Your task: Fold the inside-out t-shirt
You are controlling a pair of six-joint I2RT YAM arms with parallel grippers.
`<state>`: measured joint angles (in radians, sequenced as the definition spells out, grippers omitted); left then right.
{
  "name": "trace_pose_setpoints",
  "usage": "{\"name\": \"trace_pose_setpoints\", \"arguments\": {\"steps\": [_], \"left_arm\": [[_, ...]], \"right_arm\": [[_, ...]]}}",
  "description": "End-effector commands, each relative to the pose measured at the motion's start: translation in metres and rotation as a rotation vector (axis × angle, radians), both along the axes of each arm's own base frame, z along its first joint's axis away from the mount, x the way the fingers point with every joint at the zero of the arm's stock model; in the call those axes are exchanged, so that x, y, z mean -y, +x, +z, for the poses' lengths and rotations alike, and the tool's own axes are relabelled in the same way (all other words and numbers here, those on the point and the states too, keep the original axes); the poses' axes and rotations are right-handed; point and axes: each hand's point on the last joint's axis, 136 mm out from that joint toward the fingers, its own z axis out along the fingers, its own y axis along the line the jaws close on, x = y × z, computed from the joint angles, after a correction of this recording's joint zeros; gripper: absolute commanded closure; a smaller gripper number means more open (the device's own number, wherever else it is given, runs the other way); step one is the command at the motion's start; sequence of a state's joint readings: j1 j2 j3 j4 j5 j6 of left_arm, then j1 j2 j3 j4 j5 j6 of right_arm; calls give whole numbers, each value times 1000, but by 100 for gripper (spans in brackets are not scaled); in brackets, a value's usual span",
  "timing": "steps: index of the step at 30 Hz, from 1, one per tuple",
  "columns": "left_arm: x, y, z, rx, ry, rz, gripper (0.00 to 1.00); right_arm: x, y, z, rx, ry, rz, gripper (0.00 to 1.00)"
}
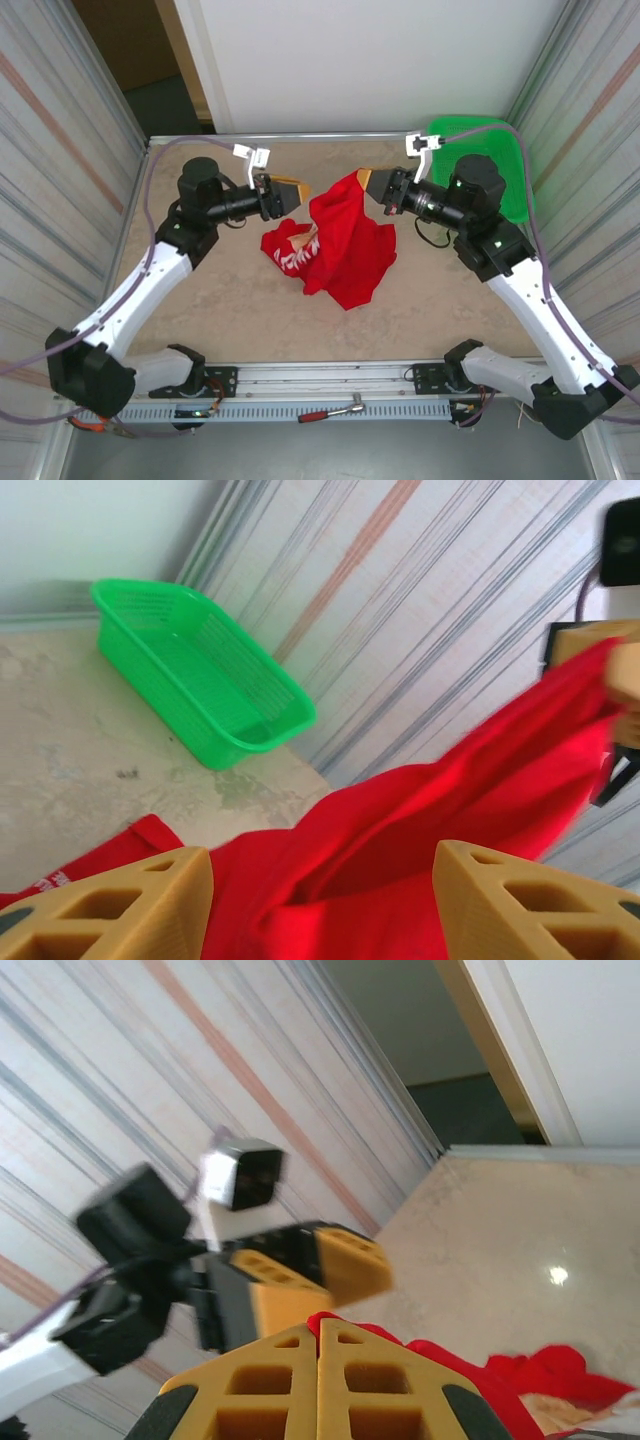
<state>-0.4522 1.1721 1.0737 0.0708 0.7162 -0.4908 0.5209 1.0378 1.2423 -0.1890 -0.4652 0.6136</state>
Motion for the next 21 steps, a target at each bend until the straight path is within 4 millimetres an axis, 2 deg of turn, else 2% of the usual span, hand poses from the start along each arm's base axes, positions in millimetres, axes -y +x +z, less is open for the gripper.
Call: {"name": "trace_pose_setpoints", "arguments": {"steps": [1,4,8,21], "left_arm": [[-1,-16,18,172,122,76,39],[6,-21,15,256,233,97,38],[19,-21,10,293,291,50,39],[52,-6,7,299,285,-69,45]], "right_arm": [[2,1,0,10,3,-4,100],[-1,0,-4,-2,-4,16,100],[-4,-4,-9,-12,-10,42,100],[-10,-7,-12,-16,-13,69,100]]}}
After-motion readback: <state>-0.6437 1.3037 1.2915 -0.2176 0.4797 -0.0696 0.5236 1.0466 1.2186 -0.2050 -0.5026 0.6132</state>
